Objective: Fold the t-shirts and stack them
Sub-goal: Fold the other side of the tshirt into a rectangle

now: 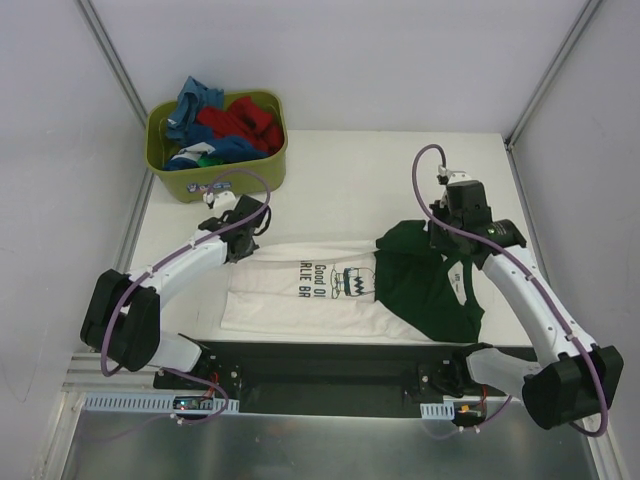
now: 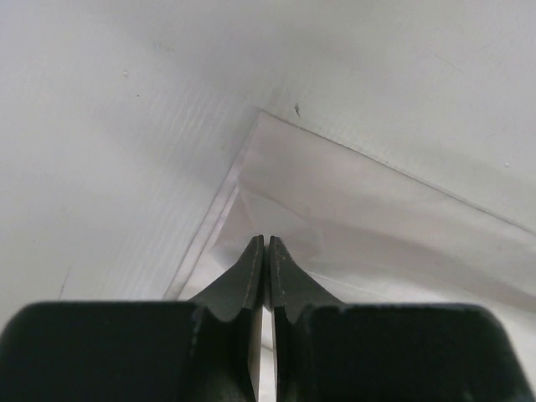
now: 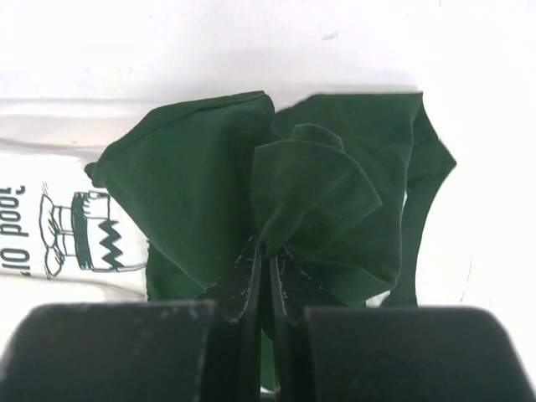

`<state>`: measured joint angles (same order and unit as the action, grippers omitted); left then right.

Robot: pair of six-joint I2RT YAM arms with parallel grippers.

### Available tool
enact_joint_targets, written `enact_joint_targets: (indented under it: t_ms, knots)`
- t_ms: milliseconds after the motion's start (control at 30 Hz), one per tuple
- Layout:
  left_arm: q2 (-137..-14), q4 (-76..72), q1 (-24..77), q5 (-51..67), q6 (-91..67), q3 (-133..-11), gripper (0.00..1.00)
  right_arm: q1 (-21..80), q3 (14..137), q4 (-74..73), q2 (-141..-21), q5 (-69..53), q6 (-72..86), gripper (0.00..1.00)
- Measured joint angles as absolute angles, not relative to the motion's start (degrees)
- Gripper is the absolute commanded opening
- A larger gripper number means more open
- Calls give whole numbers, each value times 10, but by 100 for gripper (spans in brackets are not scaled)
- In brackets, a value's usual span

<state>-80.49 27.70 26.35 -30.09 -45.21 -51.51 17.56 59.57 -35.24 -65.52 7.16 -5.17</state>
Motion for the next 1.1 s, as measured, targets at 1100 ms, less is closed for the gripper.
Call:
enact_joint_targets:
  t_ms: [1100]
  knots:
    - [-726,285,289,-265,-504,-382,27,178,434,-514,-548,87,137,37]
